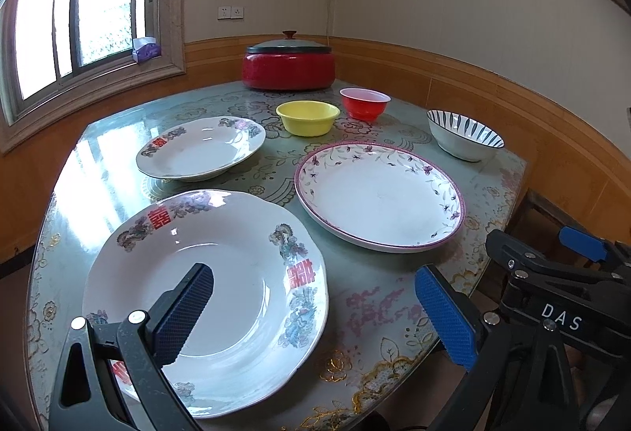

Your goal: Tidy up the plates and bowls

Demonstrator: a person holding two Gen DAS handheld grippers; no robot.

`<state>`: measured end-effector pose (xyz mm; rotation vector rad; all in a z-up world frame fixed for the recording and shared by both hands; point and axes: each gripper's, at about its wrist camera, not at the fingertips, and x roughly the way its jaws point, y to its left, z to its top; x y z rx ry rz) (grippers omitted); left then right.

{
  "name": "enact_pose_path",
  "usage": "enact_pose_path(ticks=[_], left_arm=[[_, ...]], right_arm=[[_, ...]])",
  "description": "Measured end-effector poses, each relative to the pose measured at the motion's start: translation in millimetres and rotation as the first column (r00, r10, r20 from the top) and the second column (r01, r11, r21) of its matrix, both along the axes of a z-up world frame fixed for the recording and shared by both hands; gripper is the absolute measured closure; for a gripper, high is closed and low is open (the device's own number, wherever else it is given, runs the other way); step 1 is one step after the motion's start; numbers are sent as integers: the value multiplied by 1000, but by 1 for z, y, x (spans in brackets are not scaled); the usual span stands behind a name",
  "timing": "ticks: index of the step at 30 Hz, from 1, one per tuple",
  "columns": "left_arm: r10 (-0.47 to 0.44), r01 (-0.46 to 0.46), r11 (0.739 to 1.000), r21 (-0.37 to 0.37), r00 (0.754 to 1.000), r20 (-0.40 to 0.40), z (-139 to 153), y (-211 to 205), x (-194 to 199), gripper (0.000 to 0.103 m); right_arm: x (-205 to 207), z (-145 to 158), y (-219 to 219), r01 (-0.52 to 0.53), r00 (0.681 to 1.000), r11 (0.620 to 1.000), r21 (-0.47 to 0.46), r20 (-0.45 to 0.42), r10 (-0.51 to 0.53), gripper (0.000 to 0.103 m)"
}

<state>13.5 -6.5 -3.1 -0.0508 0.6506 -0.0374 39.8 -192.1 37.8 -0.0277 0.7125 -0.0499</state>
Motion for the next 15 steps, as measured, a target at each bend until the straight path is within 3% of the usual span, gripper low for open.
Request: enact_pose_path(ticks=[8, 11, 15], left_arm=[[-40, 39, 998, -53, 999, -13, -2, 1, 5, 0], [-69, 67, 994, -89, 998, -14, -3, 2, 6, 0], [-97, 95, 991, -92, 995, -18, -1, -1, 10, 0]], right_arm=[[7, -2, -4, -40, 999, 999, 38, -15, 40, 1], [13, 0, -16, -105, 994, 984, 146, -19, 109, 1], [32, 0, -40, -175, 978, 926, 335, -47, 202, 1]])
